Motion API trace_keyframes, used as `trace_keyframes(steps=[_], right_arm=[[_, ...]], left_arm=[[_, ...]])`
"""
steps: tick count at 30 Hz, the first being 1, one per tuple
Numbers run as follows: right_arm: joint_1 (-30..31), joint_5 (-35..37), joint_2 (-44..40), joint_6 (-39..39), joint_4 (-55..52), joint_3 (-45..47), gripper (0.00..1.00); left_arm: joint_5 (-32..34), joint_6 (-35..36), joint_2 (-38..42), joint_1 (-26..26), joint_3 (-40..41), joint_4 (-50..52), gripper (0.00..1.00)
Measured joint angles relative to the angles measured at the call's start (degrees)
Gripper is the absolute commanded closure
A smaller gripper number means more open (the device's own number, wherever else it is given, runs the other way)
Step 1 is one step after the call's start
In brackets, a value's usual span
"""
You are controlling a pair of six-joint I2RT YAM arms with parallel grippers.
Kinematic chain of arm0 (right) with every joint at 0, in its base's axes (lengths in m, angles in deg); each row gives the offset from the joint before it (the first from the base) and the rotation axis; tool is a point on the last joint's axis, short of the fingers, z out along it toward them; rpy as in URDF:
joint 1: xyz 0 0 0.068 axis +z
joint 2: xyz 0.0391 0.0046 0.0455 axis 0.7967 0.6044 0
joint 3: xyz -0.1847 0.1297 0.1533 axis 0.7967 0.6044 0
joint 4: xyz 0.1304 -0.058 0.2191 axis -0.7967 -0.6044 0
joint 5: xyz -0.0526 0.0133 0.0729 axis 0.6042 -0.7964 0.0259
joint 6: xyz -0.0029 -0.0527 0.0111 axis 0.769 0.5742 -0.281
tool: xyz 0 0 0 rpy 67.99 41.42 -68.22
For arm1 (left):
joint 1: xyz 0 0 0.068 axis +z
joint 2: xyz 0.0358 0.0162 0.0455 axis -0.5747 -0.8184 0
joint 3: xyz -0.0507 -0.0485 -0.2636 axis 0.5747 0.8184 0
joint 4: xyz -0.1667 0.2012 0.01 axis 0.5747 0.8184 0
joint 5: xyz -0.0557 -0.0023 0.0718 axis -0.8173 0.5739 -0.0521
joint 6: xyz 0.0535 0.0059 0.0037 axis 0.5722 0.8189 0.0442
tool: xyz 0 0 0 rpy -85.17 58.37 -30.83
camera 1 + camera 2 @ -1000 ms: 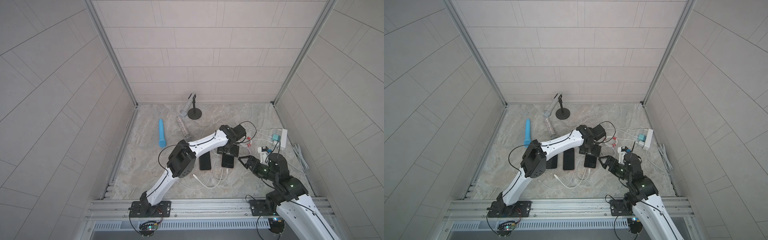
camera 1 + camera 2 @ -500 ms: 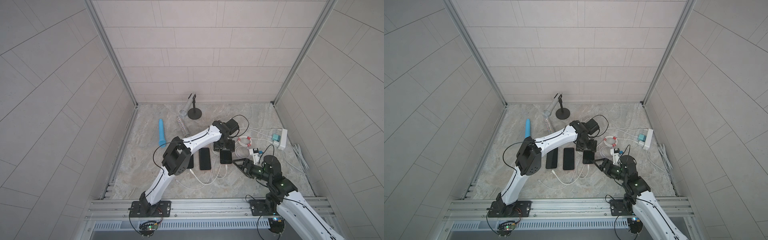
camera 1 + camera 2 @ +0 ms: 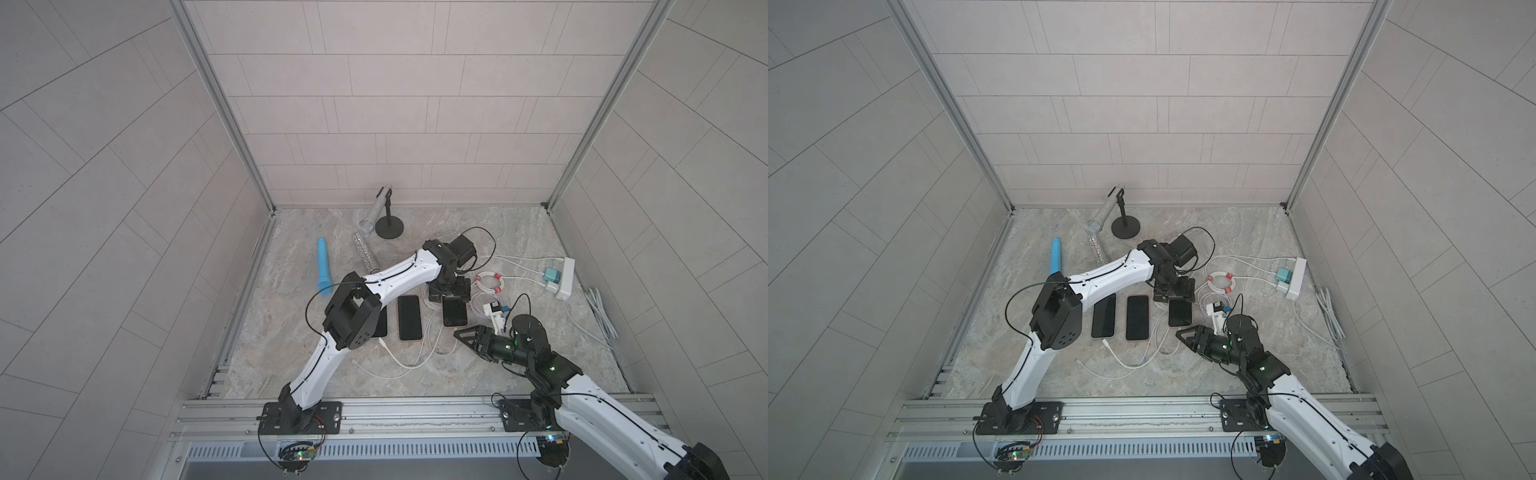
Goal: Unplug the charging cable from the phone
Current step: Remove the charging cable from the phone.
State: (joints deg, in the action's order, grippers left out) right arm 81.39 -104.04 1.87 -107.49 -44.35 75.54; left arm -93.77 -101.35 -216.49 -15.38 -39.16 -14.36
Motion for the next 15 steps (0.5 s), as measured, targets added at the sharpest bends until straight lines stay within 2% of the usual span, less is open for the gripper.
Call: trace_keyframes(steps=[15], right_arm=[[2.08, 4.42, 5.38, 1.4, 3.13, -0.96, 0.65]], left_arm=[[-1.01, -0.63, 0.83, 0.09, 2.38, -1.77, 1.0]])
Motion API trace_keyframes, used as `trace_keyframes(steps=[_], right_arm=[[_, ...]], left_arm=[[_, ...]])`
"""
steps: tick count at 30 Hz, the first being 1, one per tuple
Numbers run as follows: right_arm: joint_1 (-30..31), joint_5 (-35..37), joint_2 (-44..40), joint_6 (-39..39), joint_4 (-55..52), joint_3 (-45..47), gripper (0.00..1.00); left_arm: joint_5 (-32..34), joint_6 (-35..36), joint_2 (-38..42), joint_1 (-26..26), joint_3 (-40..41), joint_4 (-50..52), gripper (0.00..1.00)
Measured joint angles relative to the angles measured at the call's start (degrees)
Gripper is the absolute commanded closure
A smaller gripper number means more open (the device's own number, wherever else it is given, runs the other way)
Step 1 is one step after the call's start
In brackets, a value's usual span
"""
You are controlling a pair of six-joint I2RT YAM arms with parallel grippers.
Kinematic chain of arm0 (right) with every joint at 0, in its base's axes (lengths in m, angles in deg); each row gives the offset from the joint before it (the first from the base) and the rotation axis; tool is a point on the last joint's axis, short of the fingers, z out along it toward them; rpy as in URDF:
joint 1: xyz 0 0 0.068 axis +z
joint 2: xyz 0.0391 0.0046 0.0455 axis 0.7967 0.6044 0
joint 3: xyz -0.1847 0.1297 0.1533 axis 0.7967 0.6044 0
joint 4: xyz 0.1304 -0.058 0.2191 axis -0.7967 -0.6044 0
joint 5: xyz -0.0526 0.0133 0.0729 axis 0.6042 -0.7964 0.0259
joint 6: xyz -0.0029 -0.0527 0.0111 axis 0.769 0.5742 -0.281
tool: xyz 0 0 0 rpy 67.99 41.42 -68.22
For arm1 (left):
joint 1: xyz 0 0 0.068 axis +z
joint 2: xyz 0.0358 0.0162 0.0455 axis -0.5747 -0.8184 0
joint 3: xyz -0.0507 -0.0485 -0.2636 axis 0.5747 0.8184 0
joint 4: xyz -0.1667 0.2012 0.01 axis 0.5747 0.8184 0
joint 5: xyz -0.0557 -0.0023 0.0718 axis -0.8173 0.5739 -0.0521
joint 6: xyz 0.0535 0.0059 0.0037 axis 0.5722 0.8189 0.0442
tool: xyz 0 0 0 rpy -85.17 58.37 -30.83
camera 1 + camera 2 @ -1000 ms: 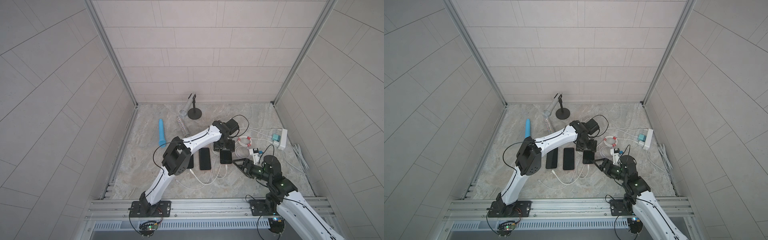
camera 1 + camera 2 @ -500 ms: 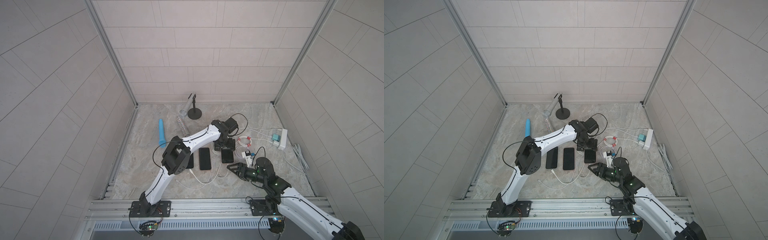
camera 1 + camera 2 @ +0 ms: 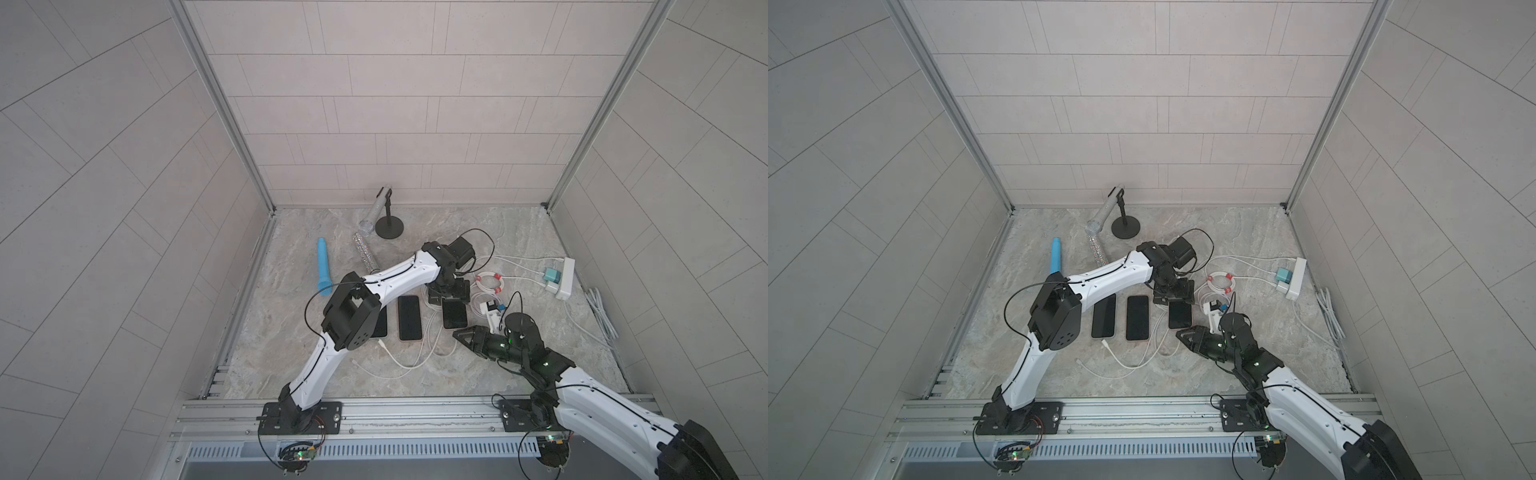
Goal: Unplug the charging cable from the phone
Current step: Remove the charging cable from the phone.
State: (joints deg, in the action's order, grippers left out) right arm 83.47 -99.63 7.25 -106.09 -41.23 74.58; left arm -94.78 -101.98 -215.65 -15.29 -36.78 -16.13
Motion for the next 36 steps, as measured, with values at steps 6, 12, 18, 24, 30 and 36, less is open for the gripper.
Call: trace_keyframes(steps=[6, 12, 18, 24, 30, 36], right_arm=[[0.11, 0.09, 0.85, 0.17, 0.33, 0.0, 0.7], [0.13, 0.09, 1.03, 0.31, 0.68, 0.0, 0.77], [0.15, 0.07, 1.05, 0.33, 0.81, 0.0, 0.82], [0.26, 0.07, 1.09, 0.37, 1.01, 0.0, 0.88], [0.48, 0.09, 1.09, 0.33, 1.01, 0.0, 0.94], [0.57, 0.11, 1.07, 0.28, 1.01, 0.0, 0.99]], left_arm=[[-0.2, -0.04, 0.02, 0.0, 0.17, -0.42, 1.0], [-0.22, -0.04, 0.07, 0.0, 0.44, -0.48, 1.0], [-0.22, -0.09, 0.09, 0.0, 0.52, -0.59, 1.0], [-0.22, -0.17, 0.09, 0.0, 0.57, -0.68, 1.0], [-0.22, -0.15, 0.09, 0.0, 0.59, -0.61, 1.0], [-0.22, -0.15, 0.09, 0.24, 0.59, -0.57, 1.0]])
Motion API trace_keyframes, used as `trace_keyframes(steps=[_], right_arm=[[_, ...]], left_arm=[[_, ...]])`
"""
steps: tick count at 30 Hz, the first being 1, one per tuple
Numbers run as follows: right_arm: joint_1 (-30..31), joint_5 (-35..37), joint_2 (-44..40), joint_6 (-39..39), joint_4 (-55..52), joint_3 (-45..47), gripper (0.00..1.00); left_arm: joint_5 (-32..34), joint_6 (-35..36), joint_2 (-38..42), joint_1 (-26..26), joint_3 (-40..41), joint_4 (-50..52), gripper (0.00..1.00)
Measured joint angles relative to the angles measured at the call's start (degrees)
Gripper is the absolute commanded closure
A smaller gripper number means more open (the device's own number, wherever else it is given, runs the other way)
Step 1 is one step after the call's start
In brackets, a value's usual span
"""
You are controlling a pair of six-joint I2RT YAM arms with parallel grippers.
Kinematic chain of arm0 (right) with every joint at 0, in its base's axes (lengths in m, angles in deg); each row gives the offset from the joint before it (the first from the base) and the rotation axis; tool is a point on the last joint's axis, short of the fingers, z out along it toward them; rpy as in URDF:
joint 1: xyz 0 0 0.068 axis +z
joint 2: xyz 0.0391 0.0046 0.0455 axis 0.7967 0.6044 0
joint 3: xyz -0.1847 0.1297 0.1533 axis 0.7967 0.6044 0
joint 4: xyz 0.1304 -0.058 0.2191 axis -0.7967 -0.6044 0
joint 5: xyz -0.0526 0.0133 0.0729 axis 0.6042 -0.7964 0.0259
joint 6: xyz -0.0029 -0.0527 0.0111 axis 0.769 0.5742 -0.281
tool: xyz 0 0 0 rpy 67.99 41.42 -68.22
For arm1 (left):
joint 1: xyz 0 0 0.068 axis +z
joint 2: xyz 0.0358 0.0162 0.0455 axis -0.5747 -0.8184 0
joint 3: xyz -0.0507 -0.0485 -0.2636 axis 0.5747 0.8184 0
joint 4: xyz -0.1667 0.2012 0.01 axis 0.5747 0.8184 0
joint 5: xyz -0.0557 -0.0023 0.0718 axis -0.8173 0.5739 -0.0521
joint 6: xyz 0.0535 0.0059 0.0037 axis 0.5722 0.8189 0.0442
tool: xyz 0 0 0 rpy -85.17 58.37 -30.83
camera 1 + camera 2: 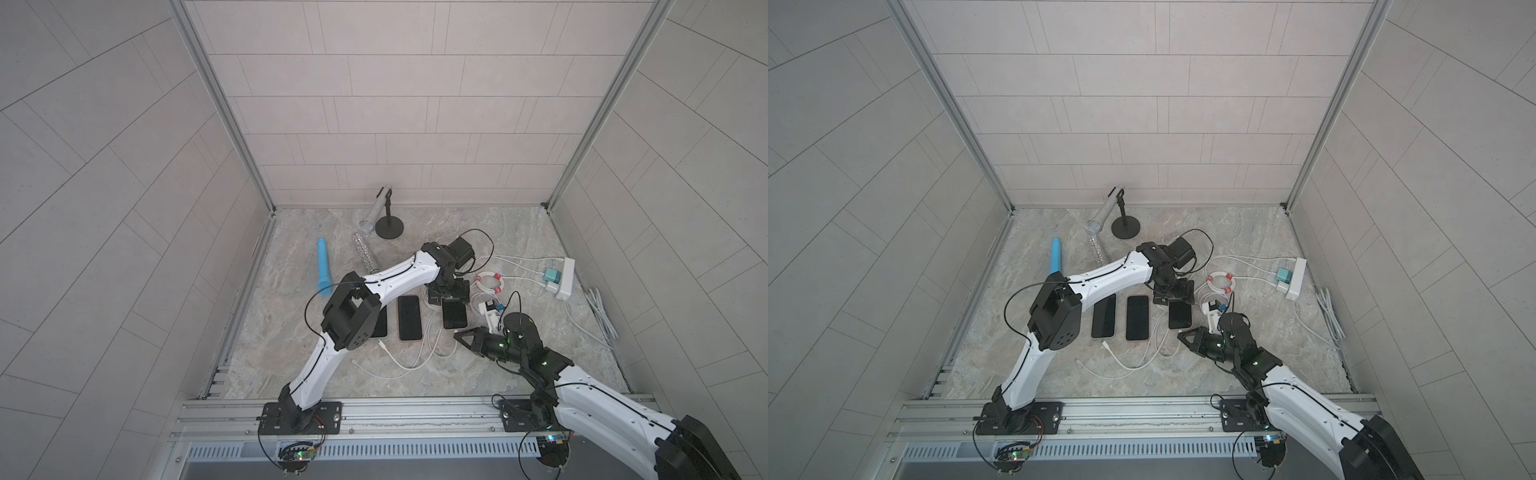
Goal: Unplug the charging cable from the phone
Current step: Remove the charging cable from the phone.
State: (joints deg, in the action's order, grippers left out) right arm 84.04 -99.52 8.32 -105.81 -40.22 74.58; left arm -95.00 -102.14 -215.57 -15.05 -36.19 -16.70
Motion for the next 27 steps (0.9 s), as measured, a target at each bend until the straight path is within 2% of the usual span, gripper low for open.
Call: trace_keyframes(steps=[27], right_arm=[[3.26, 1.92, -0.55, -0.68, 0.42, 0.44, 1.0]], left_arm=[[1.38, 0.39, -0.35, 1.64, -1.79, 0.44, 1.0]])
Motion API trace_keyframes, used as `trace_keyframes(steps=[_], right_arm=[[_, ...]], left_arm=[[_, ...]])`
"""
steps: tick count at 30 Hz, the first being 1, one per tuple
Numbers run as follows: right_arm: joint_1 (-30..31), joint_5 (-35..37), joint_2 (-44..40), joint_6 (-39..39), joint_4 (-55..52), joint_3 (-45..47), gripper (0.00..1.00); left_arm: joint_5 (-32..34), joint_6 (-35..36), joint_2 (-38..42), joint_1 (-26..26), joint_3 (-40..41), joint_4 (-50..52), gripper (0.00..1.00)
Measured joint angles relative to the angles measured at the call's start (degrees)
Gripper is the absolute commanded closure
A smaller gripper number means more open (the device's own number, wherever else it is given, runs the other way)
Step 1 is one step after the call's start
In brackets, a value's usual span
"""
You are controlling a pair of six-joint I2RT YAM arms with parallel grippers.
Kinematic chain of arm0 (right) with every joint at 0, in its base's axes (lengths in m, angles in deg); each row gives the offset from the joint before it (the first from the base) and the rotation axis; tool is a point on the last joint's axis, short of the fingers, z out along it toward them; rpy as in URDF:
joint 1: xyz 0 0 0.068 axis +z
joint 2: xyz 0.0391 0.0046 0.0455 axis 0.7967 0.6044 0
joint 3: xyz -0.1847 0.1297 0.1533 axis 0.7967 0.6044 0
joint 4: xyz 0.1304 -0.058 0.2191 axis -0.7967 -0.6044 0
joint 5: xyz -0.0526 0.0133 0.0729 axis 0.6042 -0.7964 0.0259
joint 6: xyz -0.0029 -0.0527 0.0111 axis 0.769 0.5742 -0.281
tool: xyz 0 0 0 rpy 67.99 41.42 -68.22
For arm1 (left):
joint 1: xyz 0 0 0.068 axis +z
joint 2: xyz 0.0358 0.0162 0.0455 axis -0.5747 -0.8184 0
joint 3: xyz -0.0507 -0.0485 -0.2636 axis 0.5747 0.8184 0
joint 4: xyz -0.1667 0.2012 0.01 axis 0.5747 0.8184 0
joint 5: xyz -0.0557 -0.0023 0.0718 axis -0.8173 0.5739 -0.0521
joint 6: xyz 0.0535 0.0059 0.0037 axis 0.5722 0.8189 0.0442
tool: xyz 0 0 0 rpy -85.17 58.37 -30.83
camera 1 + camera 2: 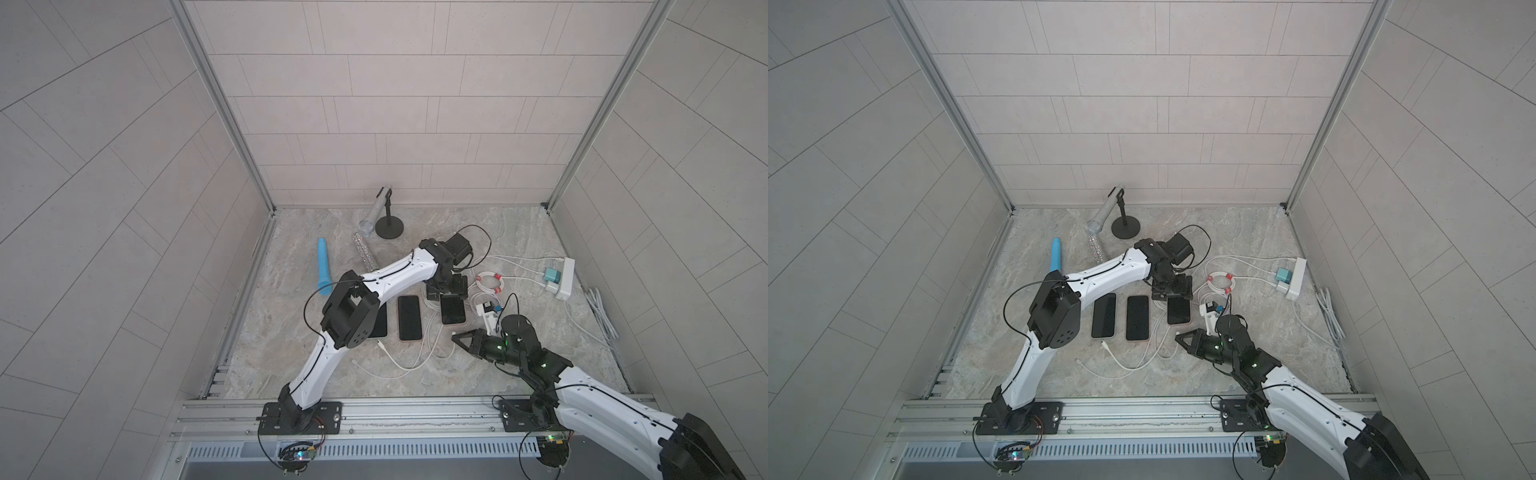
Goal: Unplug the charging cable from the phone
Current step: Remove the charging cable from the phone.
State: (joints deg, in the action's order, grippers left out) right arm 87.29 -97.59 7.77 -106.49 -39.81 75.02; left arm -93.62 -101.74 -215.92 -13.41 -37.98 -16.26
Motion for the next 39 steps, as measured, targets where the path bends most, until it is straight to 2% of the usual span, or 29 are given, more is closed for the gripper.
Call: trace_keyframes(steps=[13, 20, 27, 39], right_arm=[[0.46, 1.57, -1.64, -0.46, -1.03, 1.22, 0.99], [0.55, 4.57, -4.44, -0.79, -4.76, 1.62, 0.87], [0.55, 7.3, -5.81, -1.55, -8.44, 1.66, 0.66], [0.52, 11.19, -7.48, -0.72, -15.5, 0.72, 0.42]], left_arm=[[0.48, 0.22, -0.83, 0.52, -0.15, -0.48, 1.0], [0.5, 0.26, -0.85, 0.5, 1.29, -1.68, 1.0], [0.61, 0.46, -1.05, 0.48, 2.51, -2.8, 0.99], [1.42, 1.29, -2.67, 0.22, 4.13, -4.02, 0.95]])
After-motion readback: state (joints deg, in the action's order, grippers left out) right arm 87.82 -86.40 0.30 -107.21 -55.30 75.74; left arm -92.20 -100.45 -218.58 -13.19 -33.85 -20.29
